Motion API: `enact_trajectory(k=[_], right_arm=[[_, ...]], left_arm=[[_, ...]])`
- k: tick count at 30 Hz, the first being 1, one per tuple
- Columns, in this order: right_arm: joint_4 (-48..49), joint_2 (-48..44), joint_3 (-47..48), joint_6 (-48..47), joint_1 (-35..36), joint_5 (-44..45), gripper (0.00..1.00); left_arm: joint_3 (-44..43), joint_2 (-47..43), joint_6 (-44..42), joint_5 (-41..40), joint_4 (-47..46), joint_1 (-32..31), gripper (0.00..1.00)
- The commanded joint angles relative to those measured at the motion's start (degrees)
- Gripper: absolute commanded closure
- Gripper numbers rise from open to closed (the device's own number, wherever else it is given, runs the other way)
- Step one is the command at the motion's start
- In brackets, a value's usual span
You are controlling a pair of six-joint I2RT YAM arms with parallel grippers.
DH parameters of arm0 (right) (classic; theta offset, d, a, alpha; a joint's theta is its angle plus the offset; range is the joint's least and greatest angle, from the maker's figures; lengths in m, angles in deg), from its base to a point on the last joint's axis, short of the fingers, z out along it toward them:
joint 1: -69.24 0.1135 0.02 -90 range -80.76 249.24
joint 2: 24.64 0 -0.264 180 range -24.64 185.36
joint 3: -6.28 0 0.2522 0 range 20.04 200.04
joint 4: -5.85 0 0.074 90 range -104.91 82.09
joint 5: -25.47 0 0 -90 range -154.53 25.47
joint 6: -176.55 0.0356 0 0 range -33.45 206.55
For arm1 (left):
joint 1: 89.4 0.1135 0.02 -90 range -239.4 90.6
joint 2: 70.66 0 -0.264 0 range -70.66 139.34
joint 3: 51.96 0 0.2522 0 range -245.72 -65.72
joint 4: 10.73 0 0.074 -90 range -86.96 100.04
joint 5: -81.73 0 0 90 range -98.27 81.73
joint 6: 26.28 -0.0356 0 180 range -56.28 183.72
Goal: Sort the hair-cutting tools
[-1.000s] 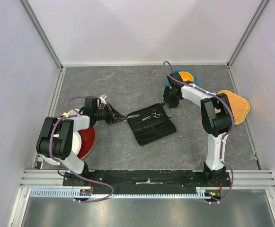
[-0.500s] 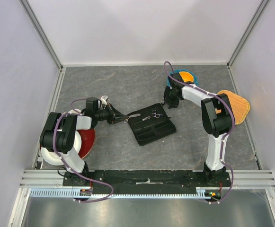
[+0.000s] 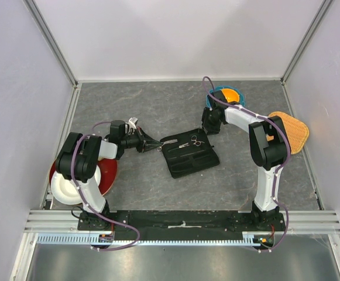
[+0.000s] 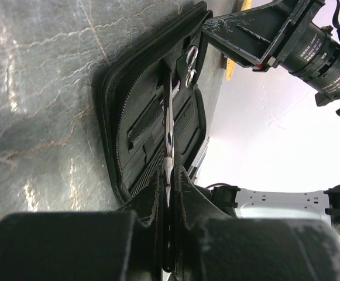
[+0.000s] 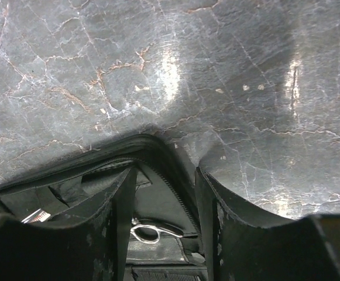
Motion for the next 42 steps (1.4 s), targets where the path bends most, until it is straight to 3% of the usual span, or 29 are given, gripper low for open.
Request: enact_trajectory(k=[1, 11, 20, 24, 25, 28, 29, 32, 37, 42], right_arm=[[0.1, 1.2, -1.8, 0.8, 1.3, -2.8, 0.48], [0.4, 2.2, -2.1, 1.2, 1.6, -2.9, 0.52], [0.3, 2.8, -2.5, 1.3, 1.9, -2.3, 0.56], [0.1, 3.0, -2.5, 1.2, 2.2, -2.1, 0.56], [0.1, 2.9, -2.5, 1.3, 2.2, -1.9, 0.56], [0.1, 2.7, -2.5, 1.5, 2.2, -1.8, 0.56], [0.1, 2.7, -2.5, 1.5, 2.2, -1.8, 0.56], [0.1, 2.7, -2.2, 1.8, 2.3, -1.8, 0.56], [-0.1, 2.6, -2.0, 2.0, 2.4, -0.5, 0.56], [-0.7, 2.5, -2.1, 2.6, 2.4, 0.9, 0.56]], left_arm=[[-2.5, 3.0, 1.9, 4.2, -7.9, -1.1, 0.98], [-1.5, 8.2, 5.6, 8.8, -22.5, -1.1, 0.98], [-3.7, 10.9, 5.9, 10.0, -23.1, -1.6, 0.98], [-5.4, 11.8, 4.3, 9.7, -18.9, -2.5, 0.97], [-5.6, 11.7, 3.8, 9.4, -17.7, -2.6, 0.93], [-5.3, 10.6, 1.2, 7.4, -12.9, -2.6, 0.67], [-5.2, 9.8, 0.0, 5.9, -10.7, -2.6, 0.49], [-5.2, 8.5, -3.4, 4.3, -5.2, -2.6, 0.31], [-6.2, 6.6, -7.4, 0.6, 4.4, -2.6, 0.22], [-11.6, 3.3, -15.0, -10.9, 28.3, -2.6, 0.20]])
